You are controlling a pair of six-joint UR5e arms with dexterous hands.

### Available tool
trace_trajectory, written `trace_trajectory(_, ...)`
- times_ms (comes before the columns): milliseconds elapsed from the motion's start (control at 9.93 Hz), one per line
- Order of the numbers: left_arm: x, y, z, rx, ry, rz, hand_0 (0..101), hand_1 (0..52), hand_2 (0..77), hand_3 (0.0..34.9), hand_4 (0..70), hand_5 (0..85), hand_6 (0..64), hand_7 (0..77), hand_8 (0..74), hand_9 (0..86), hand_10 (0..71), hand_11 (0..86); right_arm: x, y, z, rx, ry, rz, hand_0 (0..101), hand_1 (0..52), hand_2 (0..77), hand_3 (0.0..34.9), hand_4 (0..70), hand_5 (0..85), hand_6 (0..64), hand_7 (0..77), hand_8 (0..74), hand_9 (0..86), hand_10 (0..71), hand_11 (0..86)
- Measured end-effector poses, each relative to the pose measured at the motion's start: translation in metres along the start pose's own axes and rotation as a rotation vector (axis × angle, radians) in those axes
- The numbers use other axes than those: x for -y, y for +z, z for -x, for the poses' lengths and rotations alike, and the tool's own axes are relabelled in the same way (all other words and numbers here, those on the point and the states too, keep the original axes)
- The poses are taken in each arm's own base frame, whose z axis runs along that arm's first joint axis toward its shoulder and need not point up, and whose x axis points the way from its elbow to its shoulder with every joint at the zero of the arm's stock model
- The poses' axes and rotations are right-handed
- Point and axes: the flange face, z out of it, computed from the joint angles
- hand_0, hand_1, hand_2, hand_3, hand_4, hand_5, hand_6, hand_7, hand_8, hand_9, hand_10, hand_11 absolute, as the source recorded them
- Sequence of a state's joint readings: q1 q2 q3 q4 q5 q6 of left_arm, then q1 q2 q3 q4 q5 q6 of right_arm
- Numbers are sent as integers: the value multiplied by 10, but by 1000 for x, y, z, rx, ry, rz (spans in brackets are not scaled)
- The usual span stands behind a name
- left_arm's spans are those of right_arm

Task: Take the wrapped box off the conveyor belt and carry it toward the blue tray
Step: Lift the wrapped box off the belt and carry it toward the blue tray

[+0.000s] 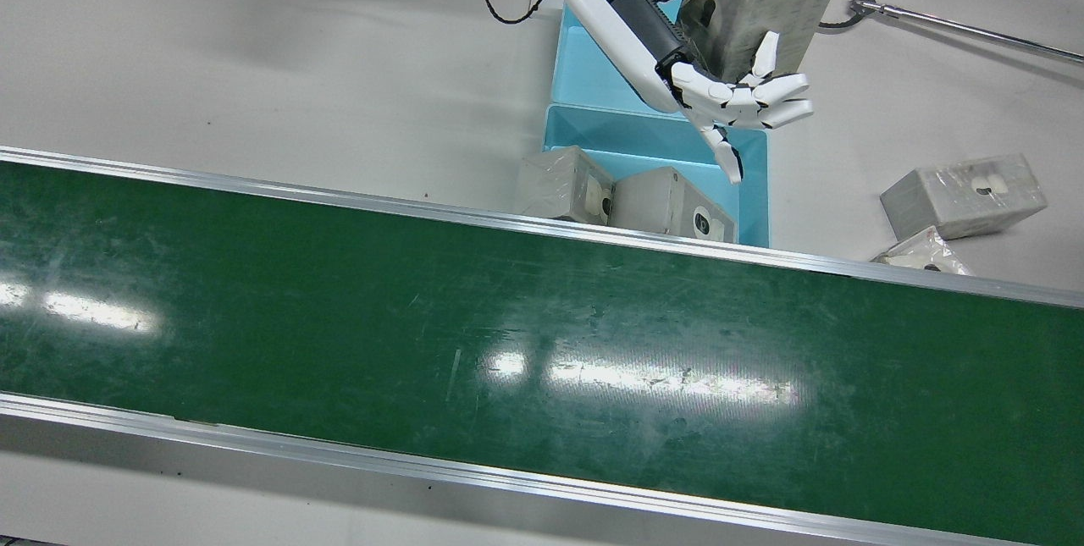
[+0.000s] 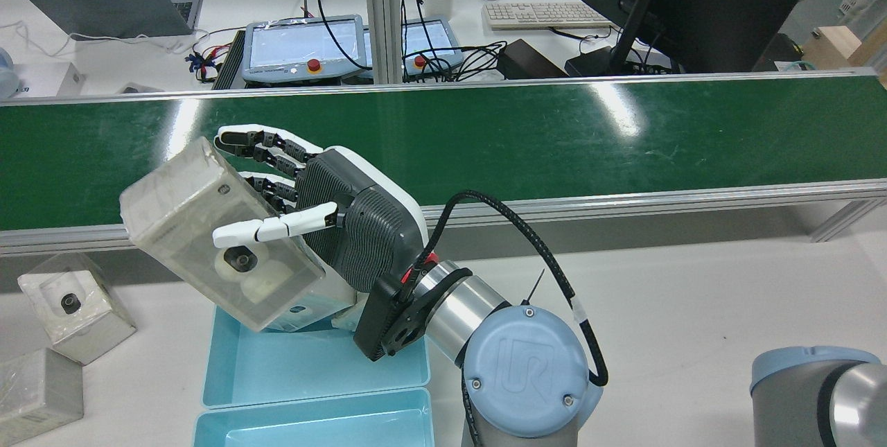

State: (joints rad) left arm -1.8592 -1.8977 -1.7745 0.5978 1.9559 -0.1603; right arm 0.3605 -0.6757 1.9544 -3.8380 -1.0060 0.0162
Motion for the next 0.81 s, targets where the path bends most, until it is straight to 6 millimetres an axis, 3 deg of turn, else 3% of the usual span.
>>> trace_trajectory(101,0,0,0,0,0,0,0,0,5,0,0,11,5,0,5,0,5,5,1,-1,1,1,0,-1,562,22,300,158,142,295,60,125,273,289,0,11)
trace_trajectory(201,0,0,0,0,0,0,0,0,11,0,0,11,5,0,5,5,5,5,2,-2,1,1,-1,-2,508,338,93,156,131,295,60,125,164,180,0,11)
trace_trajectory(302,0,0,0,0,0,0,0,0,11,0,0,11,5,5,5,0,5,5,2,-2,1,1,-2,-4,501,185,136,168,131,284,60,125,33,93,0,11)
trace_trajectory(403,0,0,0,0,0,0,0,0,11,0,0,11,5,5,5,0,5,5,3,-3,2,1,-2,-4,501,185,136,168,131,284,60,125,33,93,0,11)
trace_trajectory(503,0,0,0,0,0,0,0,0,11,0,0,11,5,5,5,0,5,5,4,-5,5,4,-4,-7,506,213,93,196,120,278,55,125,0,16,0,11)
trace_trajectory(604,0,0,0,0,0,0,0,0,11,0,0,11,5,0,5,0,5,5,9,-7,14,14,-13,-13,515,180,109,190,120,284,44,120,0,11,0,11)
trace_trajectory(705,0,0,0,0,0,0,0,0,5,0,0,11,5,0,5,0,5,5,18,-10,31,35,-35,-25,515,180,109,190,120,284,44,120,0,11,0,11)
trace_trajectory(805,0,0,0,0,0,0,0,0,11,0,0,11,5,5,5,0,5,5,29,-13,57,67,-67,-42,516,191,136,154,109,311,49,93,0,11,0,11)
